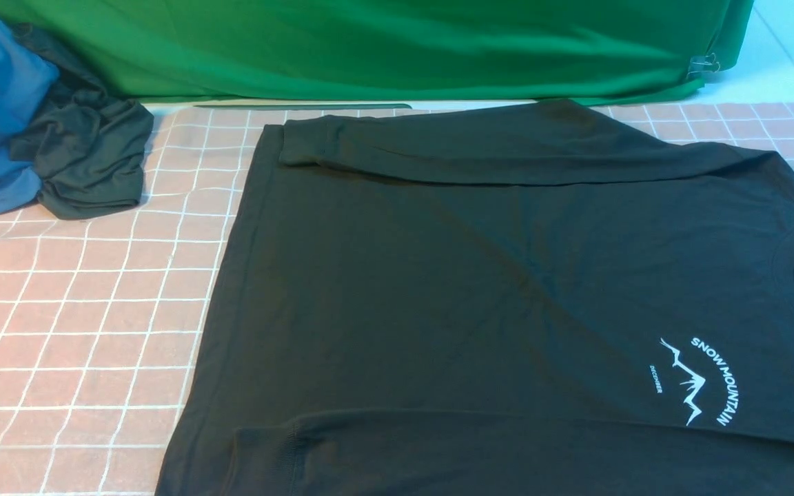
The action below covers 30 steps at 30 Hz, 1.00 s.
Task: Fold a long-sleeved shirt over a pink coffee tablecloth.
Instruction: 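Grasp the left edge of the dark T-shirt lying flat on the table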
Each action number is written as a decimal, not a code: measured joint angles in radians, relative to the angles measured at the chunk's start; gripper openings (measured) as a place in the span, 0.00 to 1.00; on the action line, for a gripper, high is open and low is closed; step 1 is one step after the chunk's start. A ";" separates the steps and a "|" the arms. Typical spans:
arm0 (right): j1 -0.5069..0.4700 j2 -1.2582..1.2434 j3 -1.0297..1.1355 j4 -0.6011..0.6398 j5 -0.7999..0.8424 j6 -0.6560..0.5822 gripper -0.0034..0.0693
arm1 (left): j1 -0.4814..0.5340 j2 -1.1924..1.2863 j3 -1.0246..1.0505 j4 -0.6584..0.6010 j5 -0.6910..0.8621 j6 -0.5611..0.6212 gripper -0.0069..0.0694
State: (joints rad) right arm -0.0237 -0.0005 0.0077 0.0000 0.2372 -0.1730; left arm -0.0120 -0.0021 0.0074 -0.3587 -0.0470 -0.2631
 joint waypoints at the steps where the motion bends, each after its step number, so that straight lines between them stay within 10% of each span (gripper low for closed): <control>1: 0.000 0.000 0.000 0.029 -0.032 0.042 0.37 | 0.000 0.000 0.000 -0.011 -0.019 -0.015 0.11; 13: 0.000 0.000 0.000 0.239 -0.482 0.604 0.37 | 0.000 -0.001 -0.025 0.033 -0.398 -0.437 0.11; 19: 0.000 0.000 -0.001 0.235 -0.568 0.757 0.37 | 0.000 0.074 -0.252 0.091 -0.033 -0.474 0.11; 23: 0.011 0.011 -0.138 0.158 -0.305 0.818 0.33 | 0.000 0.297 -0.454 0.133 0.318 -0.383 0.11; 30: 0.156 0.327 -0.620 0.113 0.373 0.390 0.10 | 0.000 0.858 -0.716 0.055 0.900 0.014 0.11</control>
State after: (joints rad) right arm 0.1328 0.3265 -0.6127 0.1131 0.6100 0.2174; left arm -0.0120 0.8564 -0.7084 -0.3041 0.8527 -0.2487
